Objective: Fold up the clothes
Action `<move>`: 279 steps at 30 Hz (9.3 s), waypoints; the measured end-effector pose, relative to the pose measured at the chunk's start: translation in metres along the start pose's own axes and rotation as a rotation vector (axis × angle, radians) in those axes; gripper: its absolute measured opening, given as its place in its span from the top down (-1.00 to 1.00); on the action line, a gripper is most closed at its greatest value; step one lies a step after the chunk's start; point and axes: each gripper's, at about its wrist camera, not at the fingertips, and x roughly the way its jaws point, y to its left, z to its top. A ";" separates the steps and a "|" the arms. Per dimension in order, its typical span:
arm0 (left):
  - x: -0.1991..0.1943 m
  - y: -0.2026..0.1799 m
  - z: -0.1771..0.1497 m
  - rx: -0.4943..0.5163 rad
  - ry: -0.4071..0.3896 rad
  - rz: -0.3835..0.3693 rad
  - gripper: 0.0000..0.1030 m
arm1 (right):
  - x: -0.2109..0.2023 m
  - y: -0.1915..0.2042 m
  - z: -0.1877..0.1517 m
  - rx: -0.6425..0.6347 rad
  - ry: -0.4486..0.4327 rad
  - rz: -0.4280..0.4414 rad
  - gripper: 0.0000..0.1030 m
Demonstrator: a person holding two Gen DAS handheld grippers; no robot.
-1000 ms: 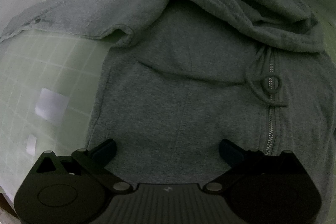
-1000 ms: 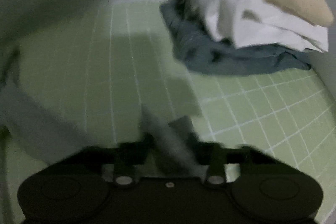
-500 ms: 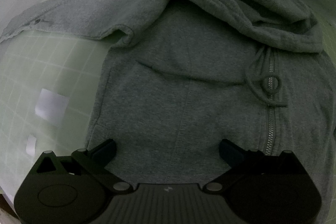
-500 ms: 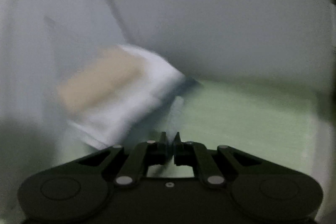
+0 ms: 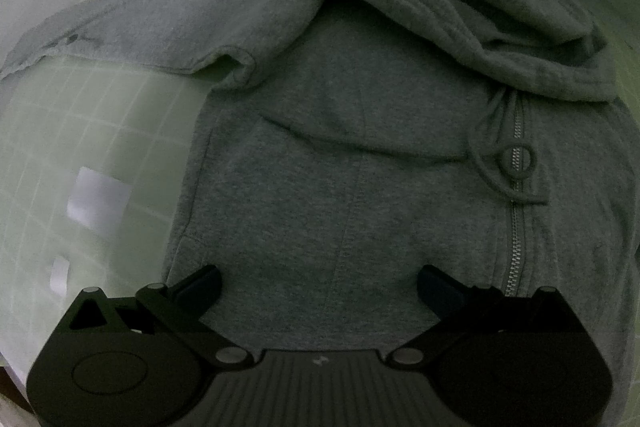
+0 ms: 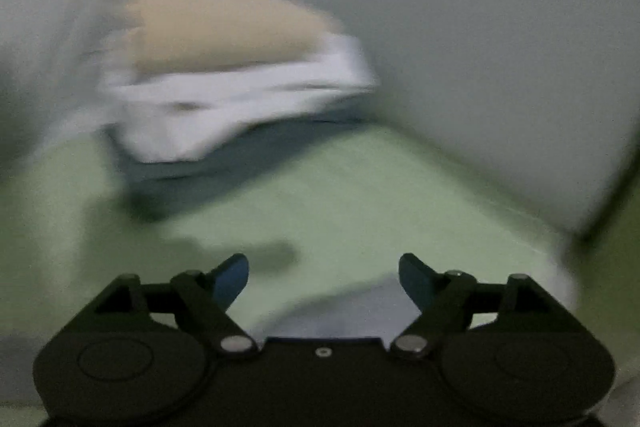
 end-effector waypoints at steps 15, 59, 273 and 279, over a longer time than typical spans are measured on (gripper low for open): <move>0.003 0.001 -0.001 0.011 -0.039 -0.006 -1.00 | -0.020 0.248 -0.047 -0.540 0.135 0.690 -0.60; -0.043 -0.064 0.010 0.256 -0.110 -0.120 -1.00 | -0.016 0.022 -0.007 -0.159 0.056 0.186 -0.77; -0.008 0.476 0.075 -0.479 -0.307 0.378 0.72 | -0.184 0.323 -0.240 -0.532 0.124 0.430 -1.00; 0.002 0.471 0.060 -0.458 -0.265 0.413 0.70 | -0.184 0.323 -0.241 -0.528 0.113 0.430 -1.00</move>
